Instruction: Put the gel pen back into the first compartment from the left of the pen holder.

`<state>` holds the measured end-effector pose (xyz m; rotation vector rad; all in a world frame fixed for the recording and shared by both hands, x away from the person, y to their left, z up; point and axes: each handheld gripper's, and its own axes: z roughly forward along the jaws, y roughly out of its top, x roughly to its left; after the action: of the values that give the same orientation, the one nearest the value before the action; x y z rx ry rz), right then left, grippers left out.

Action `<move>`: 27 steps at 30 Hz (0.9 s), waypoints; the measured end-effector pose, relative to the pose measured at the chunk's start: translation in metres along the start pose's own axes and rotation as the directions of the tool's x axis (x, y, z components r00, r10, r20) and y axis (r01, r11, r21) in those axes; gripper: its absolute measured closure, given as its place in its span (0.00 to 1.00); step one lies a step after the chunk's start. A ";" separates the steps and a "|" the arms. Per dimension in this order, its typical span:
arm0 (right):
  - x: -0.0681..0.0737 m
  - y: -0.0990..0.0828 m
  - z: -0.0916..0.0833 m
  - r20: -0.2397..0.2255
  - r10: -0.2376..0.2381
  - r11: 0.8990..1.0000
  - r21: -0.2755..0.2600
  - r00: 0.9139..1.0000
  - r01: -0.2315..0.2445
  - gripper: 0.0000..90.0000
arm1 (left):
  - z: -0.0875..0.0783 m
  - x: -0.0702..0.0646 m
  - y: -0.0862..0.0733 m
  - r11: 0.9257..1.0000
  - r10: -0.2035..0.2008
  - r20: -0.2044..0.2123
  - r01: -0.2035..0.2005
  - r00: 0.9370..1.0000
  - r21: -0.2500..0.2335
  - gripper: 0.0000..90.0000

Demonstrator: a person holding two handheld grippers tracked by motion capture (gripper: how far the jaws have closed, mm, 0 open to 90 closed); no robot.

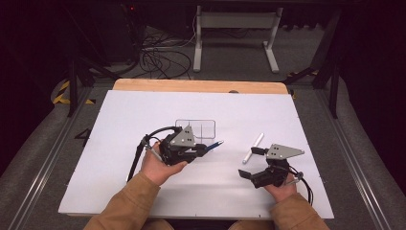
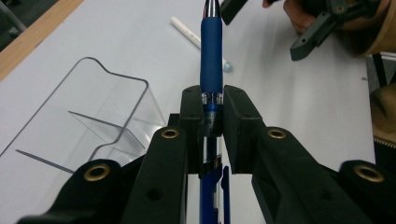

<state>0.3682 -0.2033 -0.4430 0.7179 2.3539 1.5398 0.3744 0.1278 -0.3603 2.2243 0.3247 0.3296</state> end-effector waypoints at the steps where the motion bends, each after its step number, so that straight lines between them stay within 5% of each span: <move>1: 0.000 0.000 0.000 0.000 0.000 1.000 0.000 1.000 0.000 0.01 | -0.001 0.001 0.000 1.000 -0.005 -0.009 0.005 1.000 -0.007 0.88; 11: 0.000 0.000 0.000 -0.001 0.001 1.000 0.001 1.000 -0.001 0.02 | -0.008 0.012 -0.001 0.993 -0.072 -0.044 0.067 0.996 -0.100 0.88; 21: 0.001 0.000 0.000 -0.003 0.000 1.000 0.002 1.000 0.000 0.02 | -0.014 0.027 -0.005 0.963 -0.157 -0.045 0.143 0.987 -0.227 0.88; 27: 0.001 0.000 0.000 -0.005 -0.001 1.000 0.004 1.000 0.001 0.02 | -0.014 0.033 -0.007 0.947 -0.193 -0.093 0.161 0.977 -0.280 0.88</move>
<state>0.3678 -0.2027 -0.4433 0.7147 2.3611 1.5390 0.3994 0.1531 -0.3529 1.8952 0.5102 0.3865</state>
